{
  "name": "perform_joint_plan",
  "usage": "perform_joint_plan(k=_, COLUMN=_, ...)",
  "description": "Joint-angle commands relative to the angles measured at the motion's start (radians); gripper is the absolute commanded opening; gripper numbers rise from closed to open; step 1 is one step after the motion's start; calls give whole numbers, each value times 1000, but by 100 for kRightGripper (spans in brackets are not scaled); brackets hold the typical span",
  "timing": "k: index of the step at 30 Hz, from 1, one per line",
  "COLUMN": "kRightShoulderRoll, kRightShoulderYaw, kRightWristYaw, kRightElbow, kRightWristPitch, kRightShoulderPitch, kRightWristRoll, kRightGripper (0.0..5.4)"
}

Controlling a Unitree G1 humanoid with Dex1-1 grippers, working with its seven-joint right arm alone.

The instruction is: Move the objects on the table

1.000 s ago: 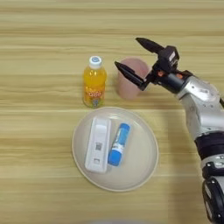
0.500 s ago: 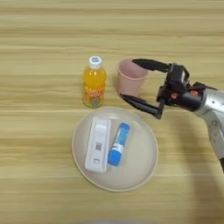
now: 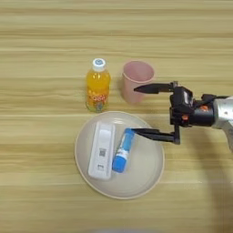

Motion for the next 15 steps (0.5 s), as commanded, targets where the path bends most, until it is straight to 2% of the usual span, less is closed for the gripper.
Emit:
perform_joint_plan(k=1, kRightShoulderRoll=-44, kRightShoulderYaw=-1, kRightWristYaw=-5, kRightElbow=-21, kRightWristPitch=-12, kRightShoulderPitch=-73, kRightWristRoll=-9, kRightGripper=539)
perform_joint_plan(k=10, kRightShoulderRoll=-21, kRightShoulderYaw=-1, kRightWristYaw=-19, kRightElbow=49, kRightWristPitch=-12, kRightShoulderPitch=-17, kRightWristRoll=-7, kRightGripper=539)
perform_joint_plan(k=15, kRightShoulderRoll=-19, kRightShoulderYaw=-16, kRightWristYaw=-44, kRightElbow=126, kRightWristPitch=-42, kRightShoulderPitch=21, kRightWristRoll=-19, kRightGripper=539)
